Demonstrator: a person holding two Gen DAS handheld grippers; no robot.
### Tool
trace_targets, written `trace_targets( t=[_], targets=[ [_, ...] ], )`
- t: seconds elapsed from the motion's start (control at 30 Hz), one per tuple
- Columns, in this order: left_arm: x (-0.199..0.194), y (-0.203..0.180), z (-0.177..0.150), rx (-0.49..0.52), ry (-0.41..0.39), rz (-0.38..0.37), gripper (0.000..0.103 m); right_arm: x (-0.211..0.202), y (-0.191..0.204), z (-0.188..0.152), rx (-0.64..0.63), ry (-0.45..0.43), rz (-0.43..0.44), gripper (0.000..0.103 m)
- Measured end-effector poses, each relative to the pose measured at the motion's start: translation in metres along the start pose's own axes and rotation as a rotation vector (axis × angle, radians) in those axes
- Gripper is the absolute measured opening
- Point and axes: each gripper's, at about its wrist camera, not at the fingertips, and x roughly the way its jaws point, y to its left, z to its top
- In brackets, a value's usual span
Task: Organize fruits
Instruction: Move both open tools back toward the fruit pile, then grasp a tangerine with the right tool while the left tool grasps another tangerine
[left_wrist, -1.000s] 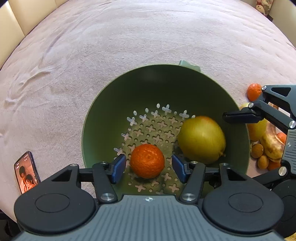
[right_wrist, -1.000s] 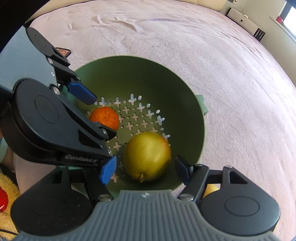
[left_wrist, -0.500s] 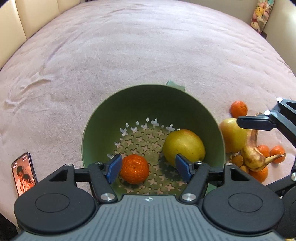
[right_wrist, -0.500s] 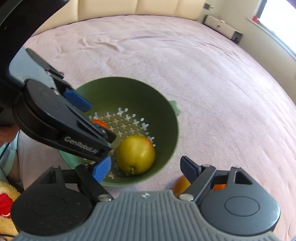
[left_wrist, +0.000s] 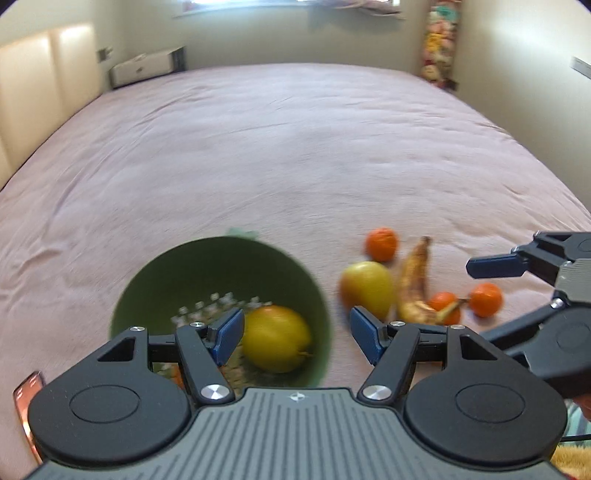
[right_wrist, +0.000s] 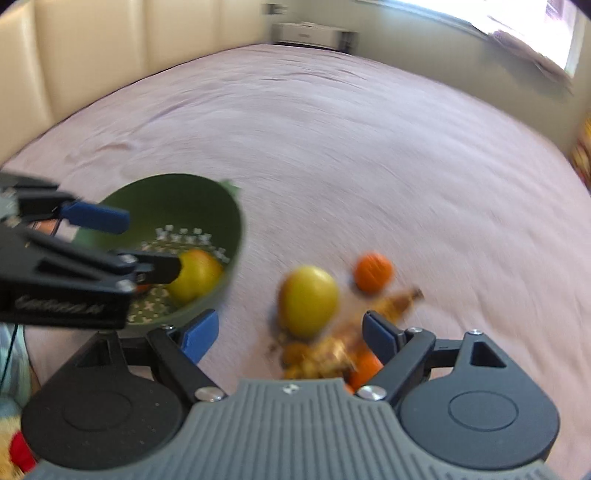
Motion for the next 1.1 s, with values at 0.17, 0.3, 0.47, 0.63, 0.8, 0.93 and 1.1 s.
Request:
trace_targets(
  t=[0.17, 0.3, 0.47, 0.63, 0.8, 0.93, 1.1],
  targets=[
    [-0.003, -0.021, -0.002, 0.010, -0.029, -0.073, 0.077, -0.012, -0.026, -0.025, 0.142, -0.002, -0.070, 0.082],
    [-0.002, -0.033, -0.006, -0.014, -0.035, -0.107, 0.077, -0.024, -0.044, -0.047, 0.212, -0.035, -0.156, 0.082],
    [0.007, -0.045, -0.014, -0.031, 0.001, -0.137, 0.077, -0.028, -0.060, -0.071, 0.272, -0.027, -0.234, 0.082],
    [0.016, -0.052, -0.023, -0.037, 0.018, -0.163, 0.076, -0.024, -0.063, -0.083, 0.253, -0.005, -0.256, 0.082],
    [0.022, -0.060, -0.031, -0.012, 0.027, -0.193, 0.076, -0.020, -0.067, -0.088, 0.236, 0.017, -0.239, 0.076],
    [0.030, -0.063, -0.034, -0.005, 0.032, -0.197, 0.073, -0.015, -0.071, -0.088, 0.243, 0.031, -0.228, 0.069],
    [0.041, -0.065, -0.035, -0.027, 0.048, -0.233, 0.068, -0.007, -0.077, -0.086, 0.239, 0.043, -0.230, 0.063]
  ],
)
